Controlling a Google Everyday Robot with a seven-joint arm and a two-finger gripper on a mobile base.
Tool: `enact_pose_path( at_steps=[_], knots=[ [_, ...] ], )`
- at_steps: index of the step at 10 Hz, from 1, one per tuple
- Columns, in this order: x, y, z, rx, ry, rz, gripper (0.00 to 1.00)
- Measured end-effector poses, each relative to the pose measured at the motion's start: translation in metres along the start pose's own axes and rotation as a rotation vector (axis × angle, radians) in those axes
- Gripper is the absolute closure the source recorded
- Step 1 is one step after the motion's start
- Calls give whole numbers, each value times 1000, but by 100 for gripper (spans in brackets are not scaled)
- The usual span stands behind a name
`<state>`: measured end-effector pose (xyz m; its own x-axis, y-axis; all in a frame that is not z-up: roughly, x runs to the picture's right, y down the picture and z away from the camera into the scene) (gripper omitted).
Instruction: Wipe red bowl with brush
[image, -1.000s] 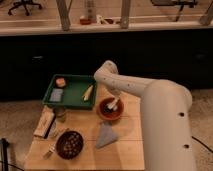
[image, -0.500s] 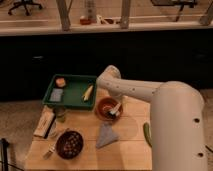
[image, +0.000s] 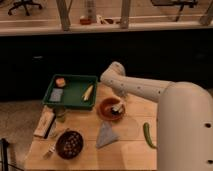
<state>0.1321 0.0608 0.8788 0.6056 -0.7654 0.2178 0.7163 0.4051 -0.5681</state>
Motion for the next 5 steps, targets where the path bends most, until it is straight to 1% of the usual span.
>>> enact_pose_path(
  at_steps=[2,4,5],
  knots=[
    [4,-17,-7,0,16,-17,100],
    [-6,-40,-10,0,22,-59,100],
    [-12,-46,-10,2,20,-83,100]
  ],
)
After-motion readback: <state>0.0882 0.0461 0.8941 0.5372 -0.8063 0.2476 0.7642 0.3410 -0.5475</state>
